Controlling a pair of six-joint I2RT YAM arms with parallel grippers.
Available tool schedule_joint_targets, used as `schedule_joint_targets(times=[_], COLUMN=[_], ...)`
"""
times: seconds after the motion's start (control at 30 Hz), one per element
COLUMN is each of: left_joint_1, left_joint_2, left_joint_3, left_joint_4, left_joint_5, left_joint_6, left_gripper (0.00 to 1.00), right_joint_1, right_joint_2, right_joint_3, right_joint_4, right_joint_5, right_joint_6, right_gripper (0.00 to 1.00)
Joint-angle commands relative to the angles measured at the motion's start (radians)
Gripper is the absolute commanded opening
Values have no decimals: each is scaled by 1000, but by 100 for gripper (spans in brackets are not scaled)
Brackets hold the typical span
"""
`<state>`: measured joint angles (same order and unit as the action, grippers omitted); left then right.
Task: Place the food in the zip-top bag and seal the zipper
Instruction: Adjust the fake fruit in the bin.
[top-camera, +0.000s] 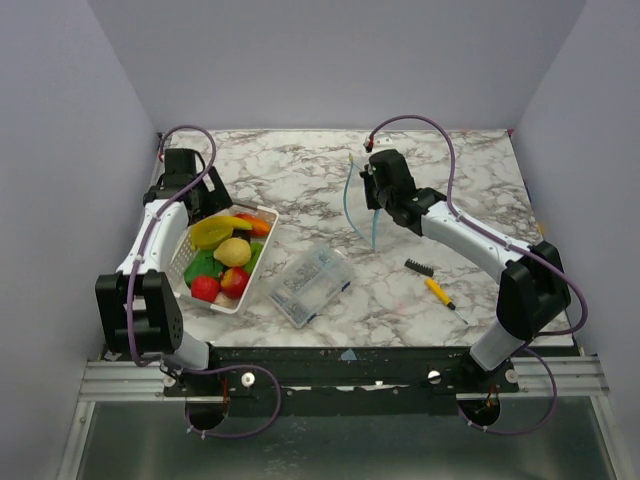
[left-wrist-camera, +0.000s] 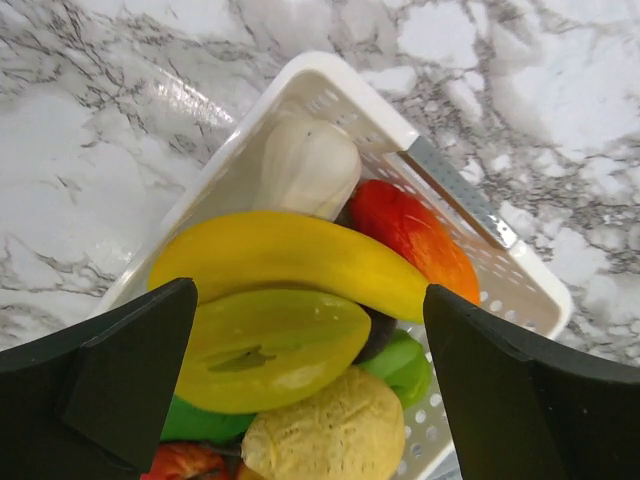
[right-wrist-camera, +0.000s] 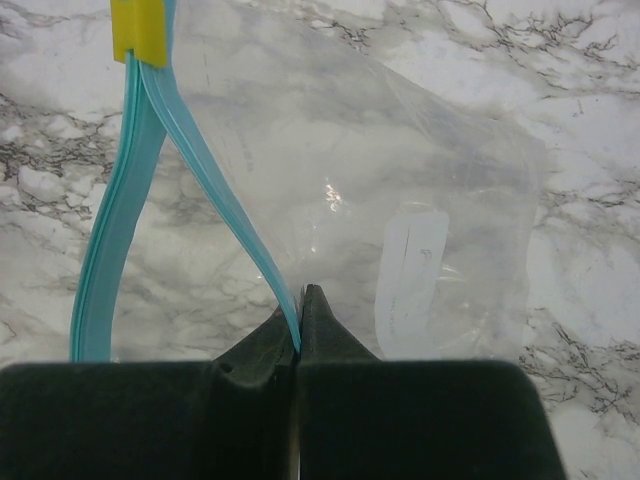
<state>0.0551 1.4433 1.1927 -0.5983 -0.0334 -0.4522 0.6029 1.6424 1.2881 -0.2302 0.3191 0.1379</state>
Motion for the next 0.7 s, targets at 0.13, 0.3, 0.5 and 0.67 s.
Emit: schedule_joint_targets(times=[0.13,0.3,0.5,0.67], left_joint_1=[-8,-26,-34,-32], left_joint_2=[8,-155,-216,-161], left_joint_3=[-95,-247,-271,-165], left_joint_4=[-24,33,24,-66], left_joint_5=[108,228,221,44], left_joint_6=[-29,-96,-82,-6], left_gripper=[96,96,96,95], right_joint_1=[4,4,4,4], right_joint_2=[2,8,21,23], right_joint_3=[24,25,31,32], right_joint_4=[-8,-4,-11,-15], right_joint_5=[-27,-41,-43,-43], right_joint_6=[6,10,11,10], right_gripper=[0,1,0,1])
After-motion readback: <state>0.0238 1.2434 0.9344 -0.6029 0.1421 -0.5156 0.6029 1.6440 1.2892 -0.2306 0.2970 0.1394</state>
